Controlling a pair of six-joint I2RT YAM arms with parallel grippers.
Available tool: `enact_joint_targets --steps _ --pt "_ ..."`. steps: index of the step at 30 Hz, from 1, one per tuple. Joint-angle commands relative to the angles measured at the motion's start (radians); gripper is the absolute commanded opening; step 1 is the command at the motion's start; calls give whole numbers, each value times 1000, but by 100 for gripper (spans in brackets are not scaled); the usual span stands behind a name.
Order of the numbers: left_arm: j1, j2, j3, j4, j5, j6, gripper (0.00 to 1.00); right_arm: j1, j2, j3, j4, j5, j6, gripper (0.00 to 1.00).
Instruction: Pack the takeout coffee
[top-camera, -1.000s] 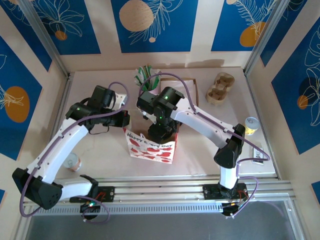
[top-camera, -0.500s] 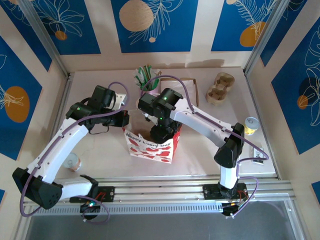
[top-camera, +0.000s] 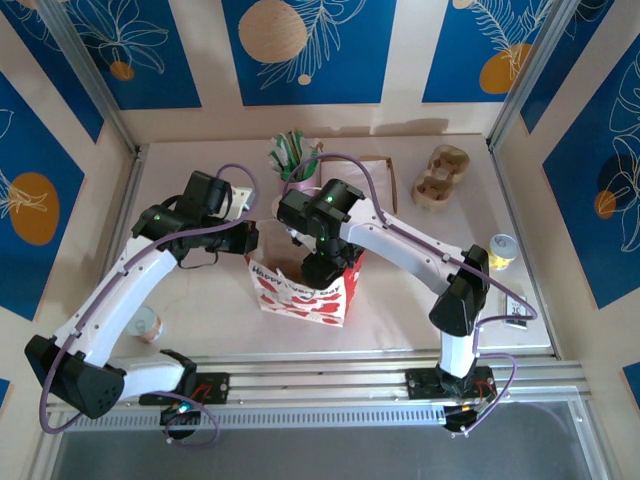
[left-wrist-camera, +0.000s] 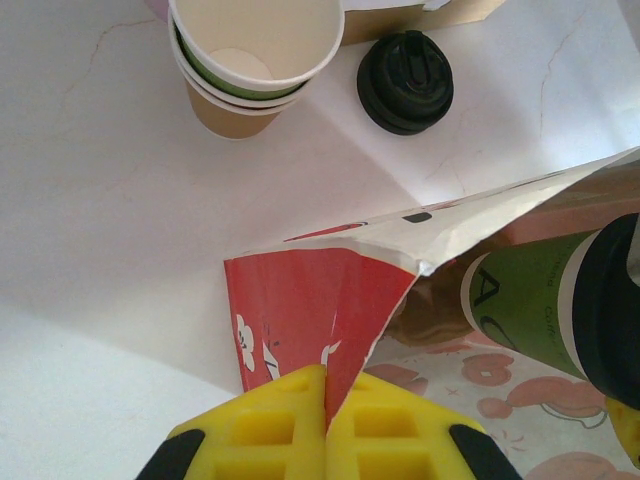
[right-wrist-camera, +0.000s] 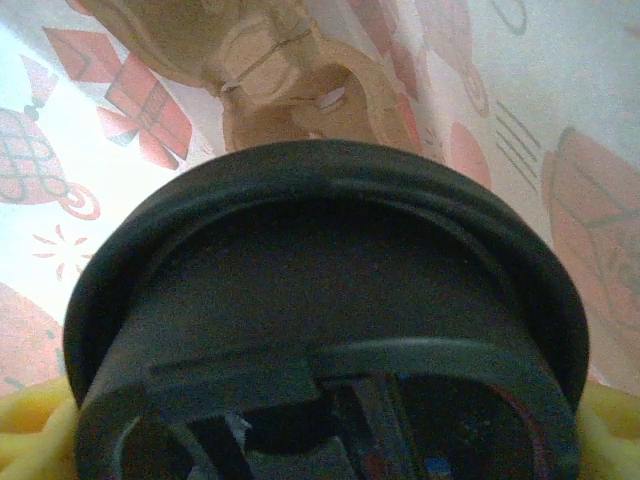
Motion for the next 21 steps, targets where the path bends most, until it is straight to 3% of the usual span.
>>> enact_joint_targets --steps 1,13,21 --pt "-3 4 9 -1 -33 17 0 -1 6 -6 -28 -23 1 55" --pt "-3 15 9 9 -16 16 0 8 62 44 -19 -41 -6 55" --pt "-3 14 7 7 -19 19 0 -10 61 -13 18 -66 -18 55"
